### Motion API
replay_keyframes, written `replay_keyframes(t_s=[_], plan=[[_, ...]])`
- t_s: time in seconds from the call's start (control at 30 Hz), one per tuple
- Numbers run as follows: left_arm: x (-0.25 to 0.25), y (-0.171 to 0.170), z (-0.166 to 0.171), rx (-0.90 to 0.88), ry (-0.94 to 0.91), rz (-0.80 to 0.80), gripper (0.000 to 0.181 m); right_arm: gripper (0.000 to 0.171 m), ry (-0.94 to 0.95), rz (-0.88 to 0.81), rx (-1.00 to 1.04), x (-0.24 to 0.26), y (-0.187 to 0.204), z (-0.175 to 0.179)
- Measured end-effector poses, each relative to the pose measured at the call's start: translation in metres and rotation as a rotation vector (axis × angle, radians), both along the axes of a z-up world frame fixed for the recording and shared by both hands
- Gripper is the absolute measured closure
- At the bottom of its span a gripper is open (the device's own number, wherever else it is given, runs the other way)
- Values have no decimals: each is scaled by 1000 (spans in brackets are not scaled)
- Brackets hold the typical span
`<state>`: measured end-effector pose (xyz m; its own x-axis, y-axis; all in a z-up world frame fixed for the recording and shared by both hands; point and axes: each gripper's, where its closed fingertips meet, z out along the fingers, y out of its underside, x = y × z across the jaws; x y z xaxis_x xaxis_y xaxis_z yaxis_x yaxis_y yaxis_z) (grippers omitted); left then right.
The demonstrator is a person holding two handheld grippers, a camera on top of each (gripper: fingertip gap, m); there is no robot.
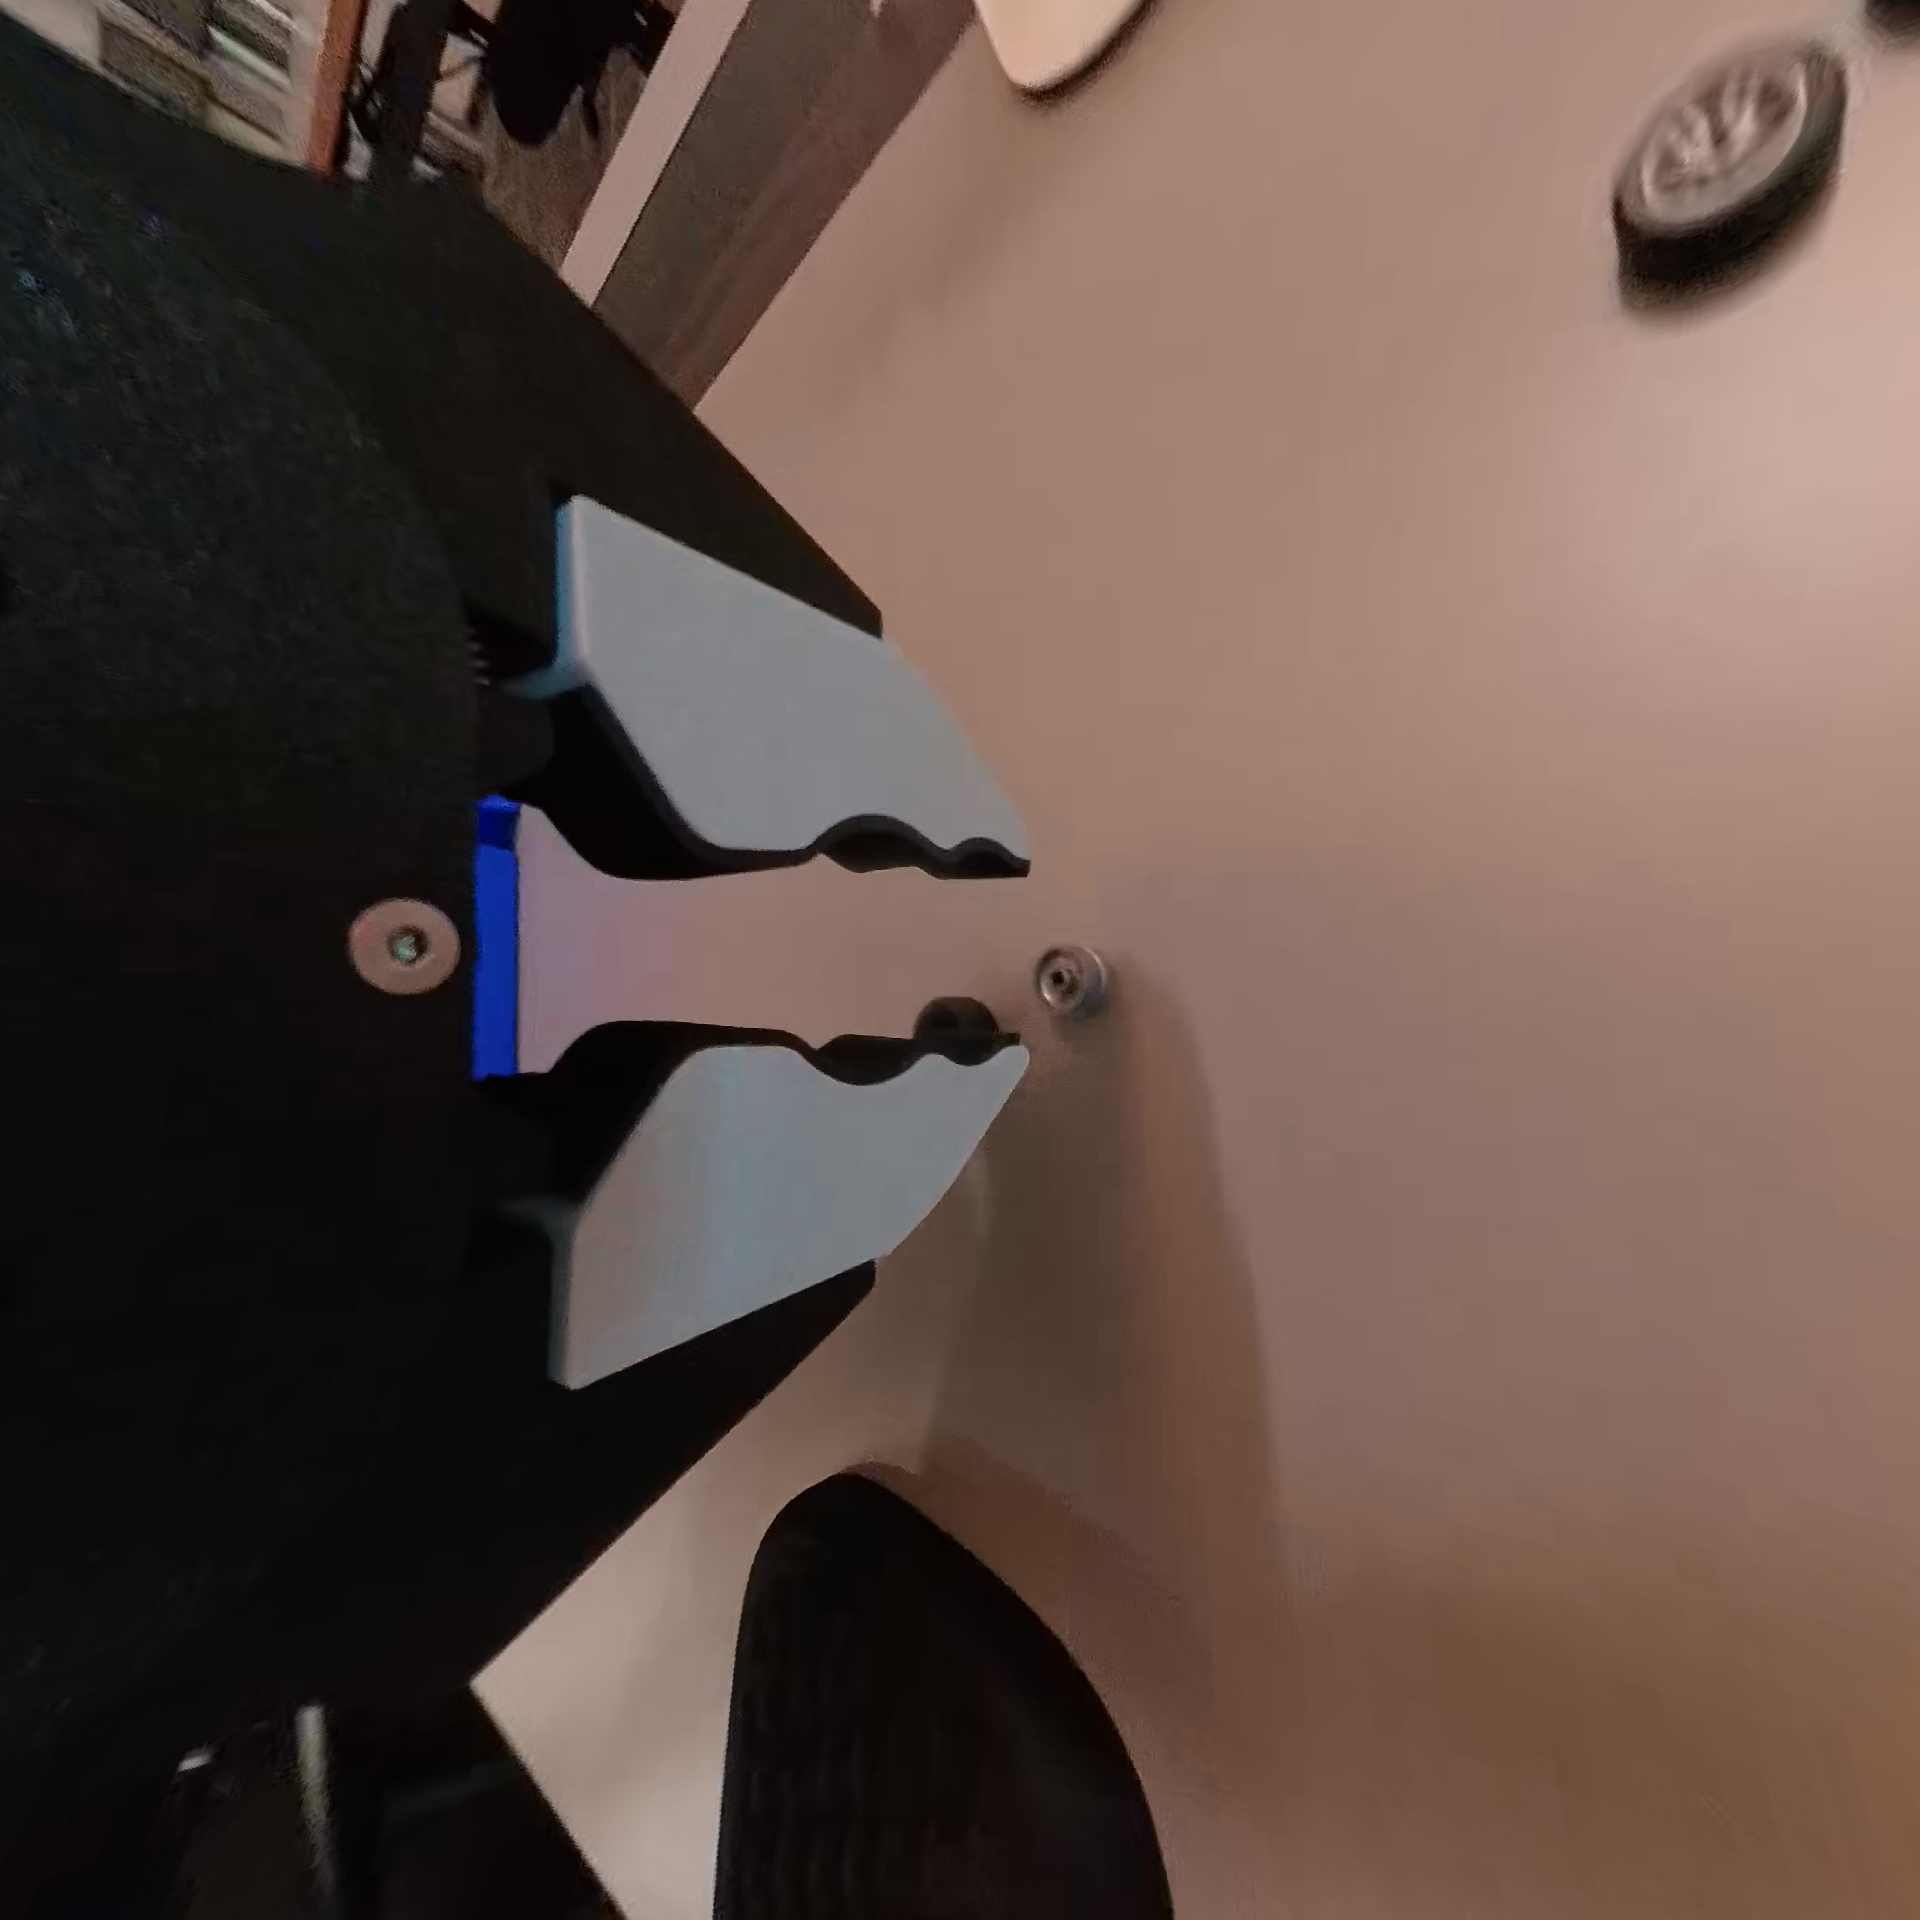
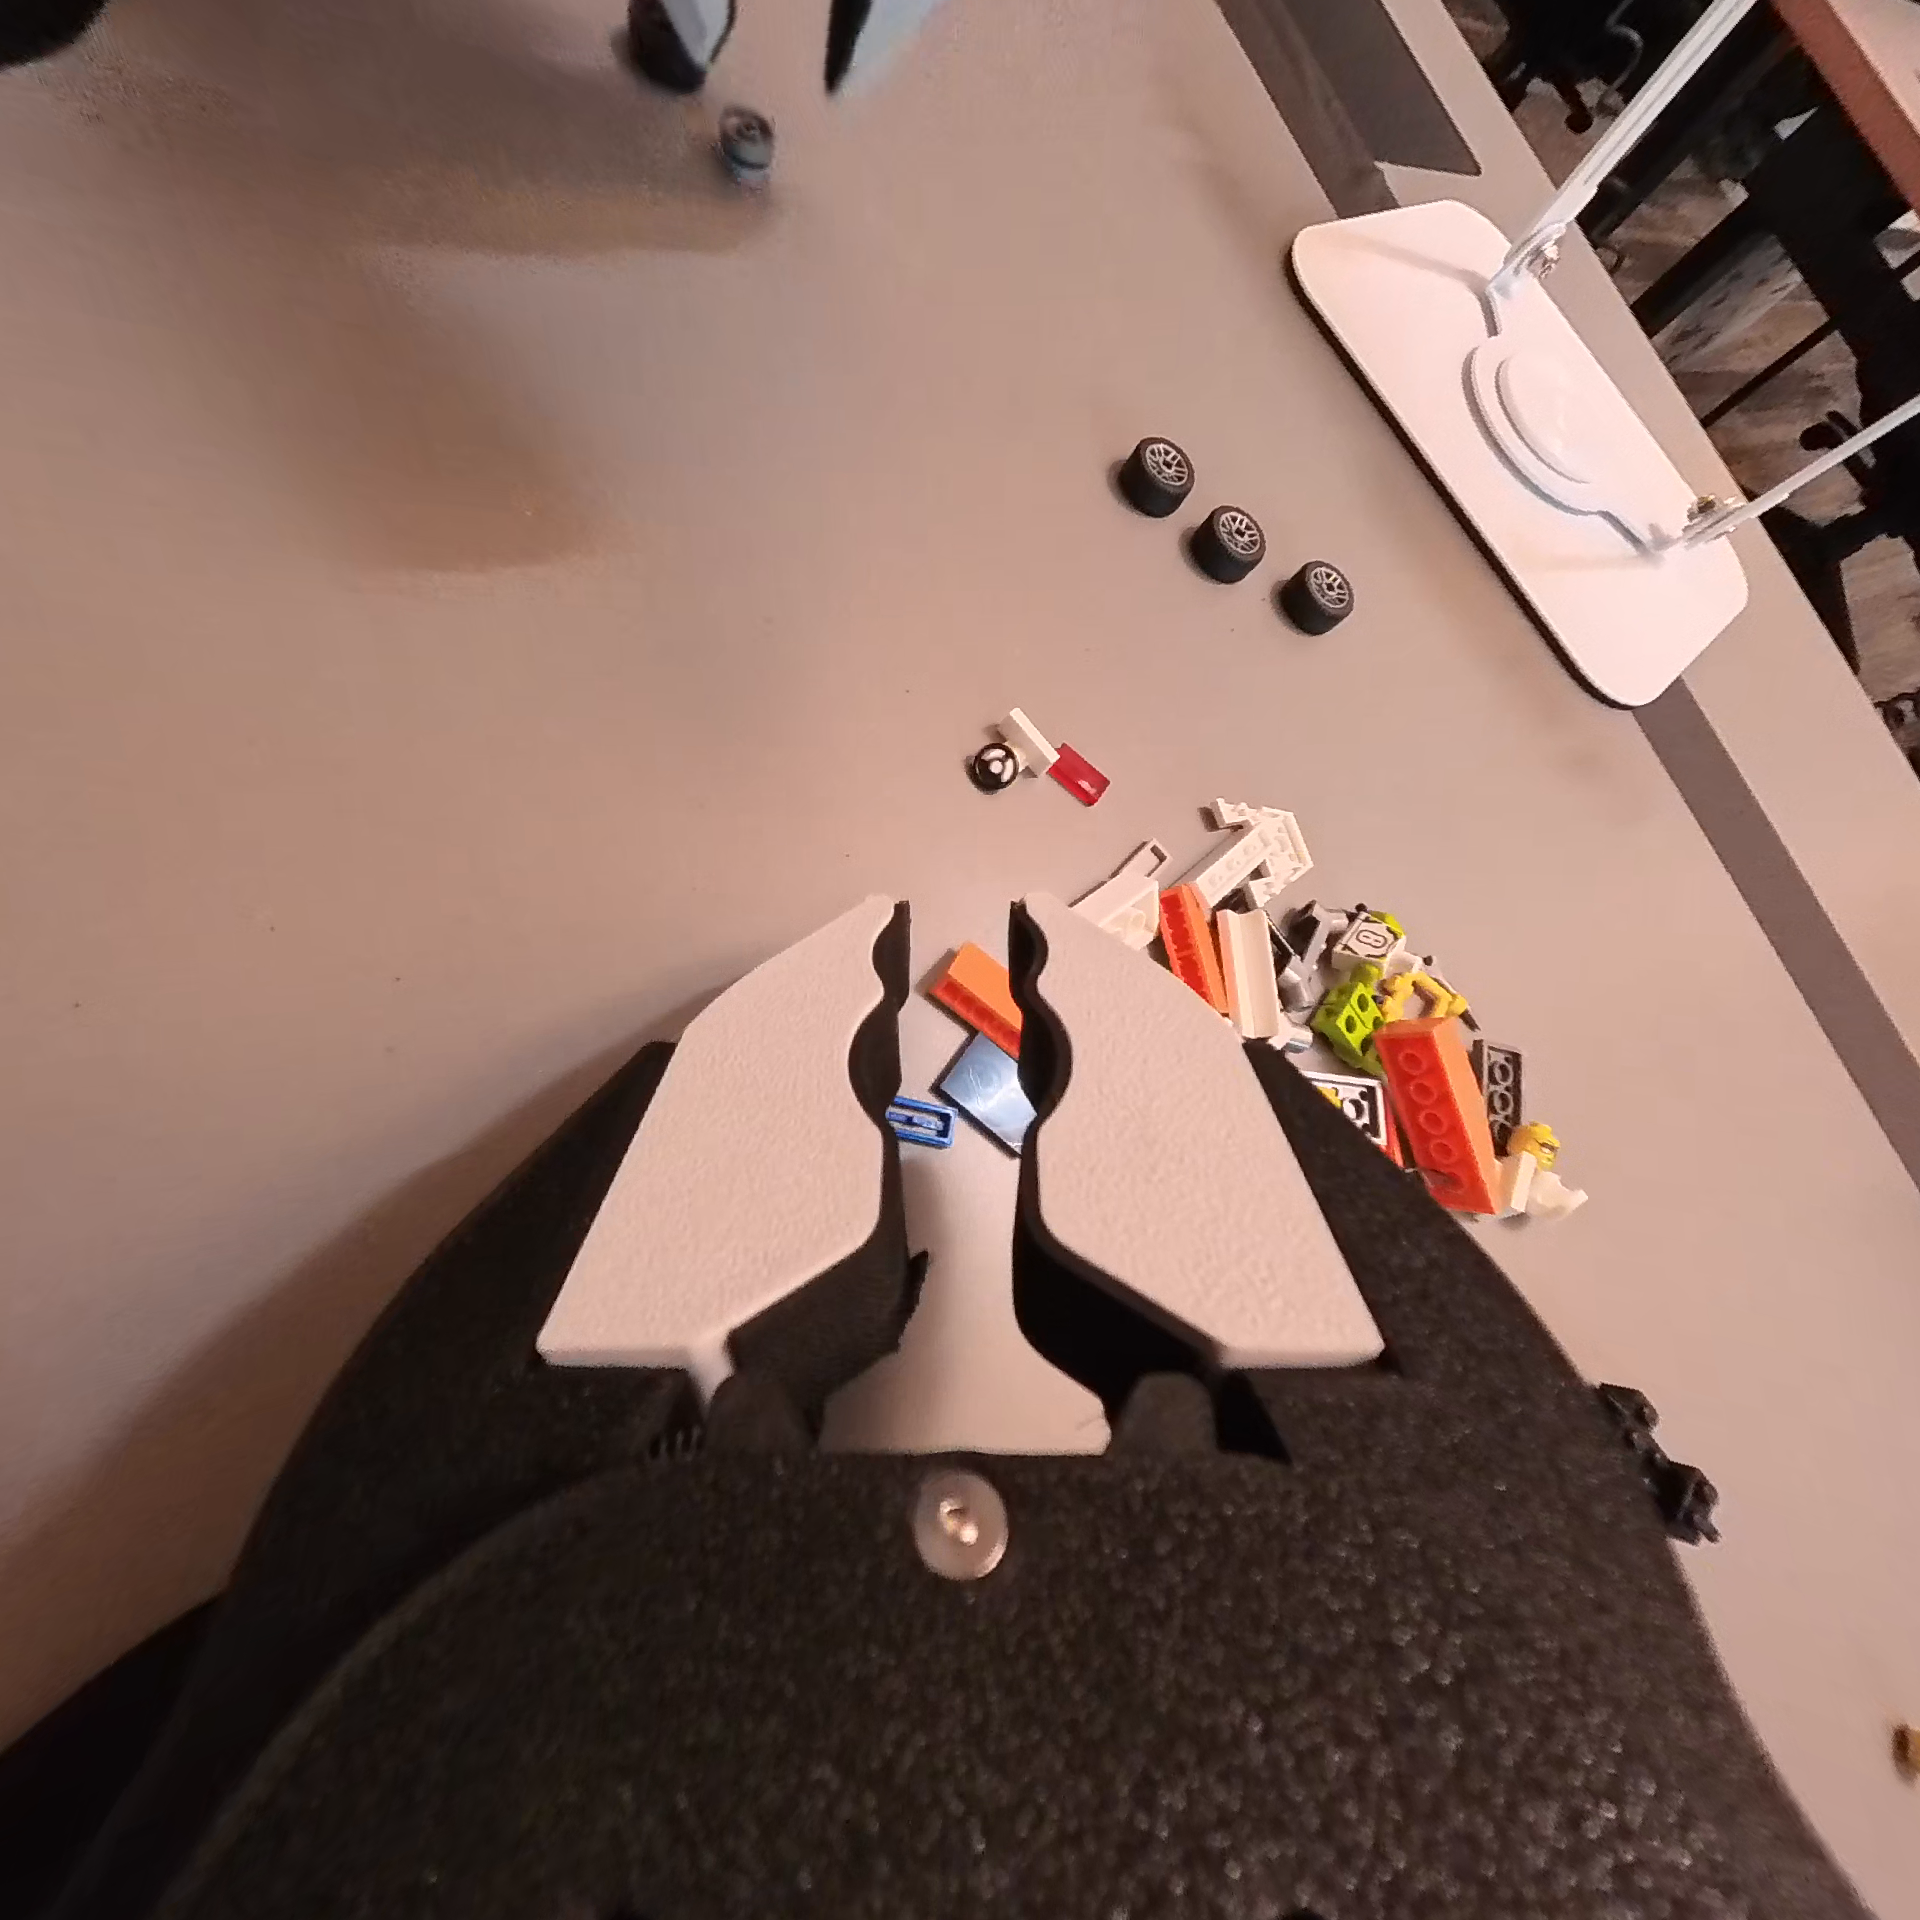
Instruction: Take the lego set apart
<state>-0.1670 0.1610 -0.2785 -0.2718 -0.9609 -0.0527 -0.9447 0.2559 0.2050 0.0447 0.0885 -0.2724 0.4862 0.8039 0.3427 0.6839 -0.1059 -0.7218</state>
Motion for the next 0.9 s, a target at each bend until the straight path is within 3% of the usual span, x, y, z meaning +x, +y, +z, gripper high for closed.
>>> replay_keyframes(t_s=[0.23, 0.37, 0.57, 0.73, 0.8, 0.9], plan=[[36, 26, 45, 53, -619, 205, 159, 153, 38, -9, -8, -2, 1, 3], [54, 40, 38, 16, -869, 397, 153, 153, 55, -16, -13, -4, 3, 3], [90, 61, -4, -43, -921, 517, 145, 153, 68, -14, -21, -7, 3, 0], [121, 67, -24, -87, -849, 463, 147, 153, 89, -19, -24, -7, 5, 3], [126, 64, -29, -105, -819, 425, 160, 153, 91, -23, -20, -6, 6, 3], [127, 58, -26, -52, -805, 352, 160, 153, 100, -28, -14, -5, 7, 6]])
